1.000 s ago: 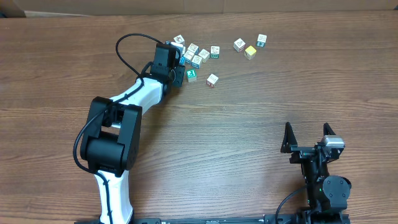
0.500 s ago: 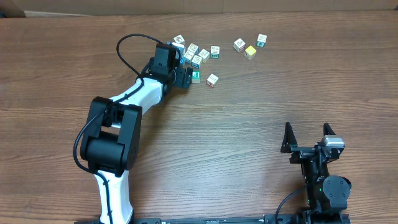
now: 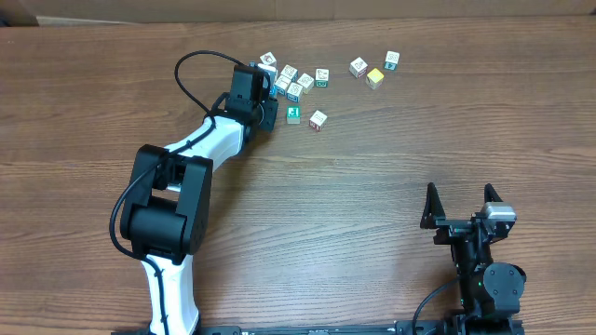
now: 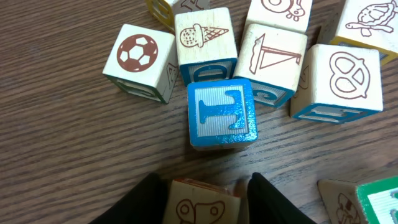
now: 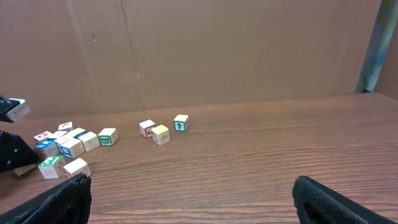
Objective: Form a horizontal line
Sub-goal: 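Lower the open left gripper over the white butterfly block, then close the left gripper on the butterfly block and lift it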
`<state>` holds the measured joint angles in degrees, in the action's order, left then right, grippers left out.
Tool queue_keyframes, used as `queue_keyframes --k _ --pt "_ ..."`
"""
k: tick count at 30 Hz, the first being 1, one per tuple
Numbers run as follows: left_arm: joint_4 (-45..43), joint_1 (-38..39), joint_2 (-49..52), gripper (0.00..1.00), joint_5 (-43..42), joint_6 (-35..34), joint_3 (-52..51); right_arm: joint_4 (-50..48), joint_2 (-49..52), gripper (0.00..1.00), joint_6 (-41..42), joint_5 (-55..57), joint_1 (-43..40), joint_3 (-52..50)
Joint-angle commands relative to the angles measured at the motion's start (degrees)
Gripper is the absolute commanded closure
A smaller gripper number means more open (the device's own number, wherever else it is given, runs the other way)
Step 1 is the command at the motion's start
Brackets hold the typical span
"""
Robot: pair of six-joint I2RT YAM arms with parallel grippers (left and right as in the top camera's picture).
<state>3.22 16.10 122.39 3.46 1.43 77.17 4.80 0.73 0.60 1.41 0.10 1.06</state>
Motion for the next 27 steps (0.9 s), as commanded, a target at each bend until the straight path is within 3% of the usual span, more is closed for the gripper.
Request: queue_keyframes --k 1,9,23,25,27 --pt "-0.07 -0.07 0.31 0.60 -0.07 -0.17 0.04 -0.11 -0.57 0.00 -0.24 -0.24 0.26 -0.61" --pt "0.22 0.02 -0.59 0.68 -0.09 -0.42 0.17 -0.11 -0.57 0.00 -0.24 -0.24 0.26 -0.61" --pt "7.91 0.04 -6.25 0.63 0.13 -9.68 0.20 -0.11 -0.57 0.00 -0.24 -0.24 0.26 -0.61" --pt "8.81 0.04 -7.08 0.61 0.11 -10.10 0.20 -0.11 -0.57 0.00 -0.24 -0.24 0.26 -0.61" --pt "8.44 0.04 -7.17 0.48 0.11 -10.08 0.20 -0.11 -0.57 0.00 -0.24 -0.24 0.26 -0.61"
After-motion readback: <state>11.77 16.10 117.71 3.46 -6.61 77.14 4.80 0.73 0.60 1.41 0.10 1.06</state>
